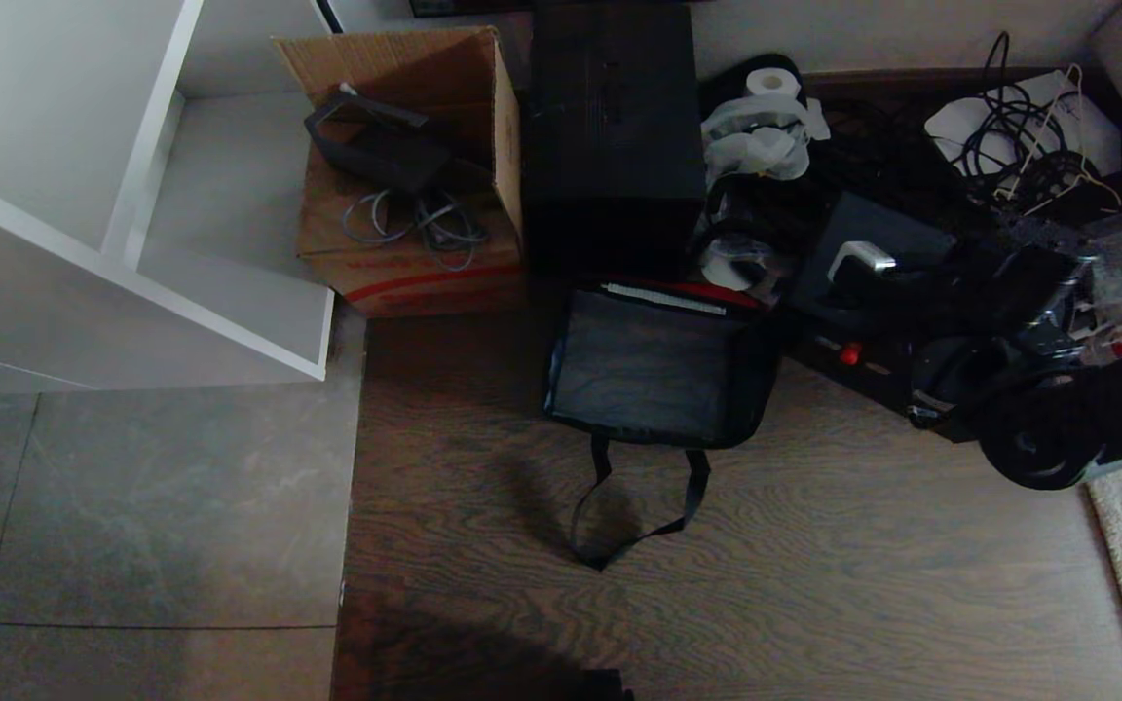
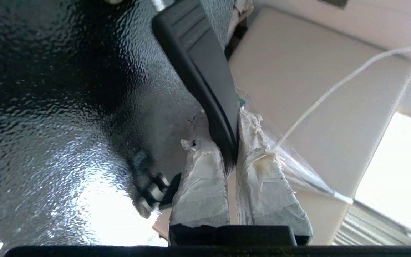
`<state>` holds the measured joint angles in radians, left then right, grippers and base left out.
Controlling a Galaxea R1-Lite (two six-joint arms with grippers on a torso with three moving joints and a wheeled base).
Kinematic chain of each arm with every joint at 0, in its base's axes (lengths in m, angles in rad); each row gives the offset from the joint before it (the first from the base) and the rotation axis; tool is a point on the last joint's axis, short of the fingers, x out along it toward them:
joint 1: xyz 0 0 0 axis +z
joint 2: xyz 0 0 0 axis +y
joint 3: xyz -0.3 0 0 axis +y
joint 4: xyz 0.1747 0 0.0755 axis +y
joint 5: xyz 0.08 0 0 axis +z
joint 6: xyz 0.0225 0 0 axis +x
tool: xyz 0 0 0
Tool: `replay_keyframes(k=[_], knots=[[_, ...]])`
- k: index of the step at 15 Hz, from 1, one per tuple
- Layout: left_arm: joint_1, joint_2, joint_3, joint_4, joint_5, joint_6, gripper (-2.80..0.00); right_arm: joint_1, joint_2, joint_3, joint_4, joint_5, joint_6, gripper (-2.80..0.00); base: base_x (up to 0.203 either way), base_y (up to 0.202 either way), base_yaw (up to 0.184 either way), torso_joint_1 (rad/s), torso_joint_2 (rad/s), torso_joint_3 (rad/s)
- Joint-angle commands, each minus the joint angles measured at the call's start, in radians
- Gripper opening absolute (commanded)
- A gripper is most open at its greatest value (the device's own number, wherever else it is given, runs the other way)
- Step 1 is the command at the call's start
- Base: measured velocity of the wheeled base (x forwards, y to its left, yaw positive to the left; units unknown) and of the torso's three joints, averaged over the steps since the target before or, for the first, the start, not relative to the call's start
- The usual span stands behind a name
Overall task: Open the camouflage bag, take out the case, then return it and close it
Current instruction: Release the handle
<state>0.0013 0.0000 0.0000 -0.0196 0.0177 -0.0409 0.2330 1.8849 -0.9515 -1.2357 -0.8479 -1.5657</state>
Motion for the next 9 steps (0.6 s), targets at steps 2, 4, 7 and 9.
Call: replay_keyframes(k=[2, 4, 7, 9], knots=[[0.000, -0.002, 0.009, 0.000, 0.001, -0.001, -2.80, -0.048, -0.041, 0.044, 0.001, -0.007, -0.007, -2.80, 0.000, 0.000, 0.000, 0.000, 0.00, 0.000], [0.000, -0.002, 0.009, 0.000, 0.001, -0.001, -2.80, -0.078, -0.039, 0.057, -0.002, -0.007, -0.007, -2.80, 0.000, 0.000, 0.000, 0.000, 0.00, 0.000], [0.000, -0.002, 0.009, 0.000, 0.001, -0.001, -2.80, -0.107, -0.009, 0.049, -0.009, -0.007, -0.007, -2.80, 0.000, 0.000, 0.000, 0.000, 0.00, 0.000], [0.000, -0.002, 0.009, 0.000, 0.001, -0.001, -2.80, -0.134, 0.033, 0.038, -0.015, -0.007, 0.007, -2.80, 0.000, 0.000, 0.000, 0.000, 0.00, 0.000]])
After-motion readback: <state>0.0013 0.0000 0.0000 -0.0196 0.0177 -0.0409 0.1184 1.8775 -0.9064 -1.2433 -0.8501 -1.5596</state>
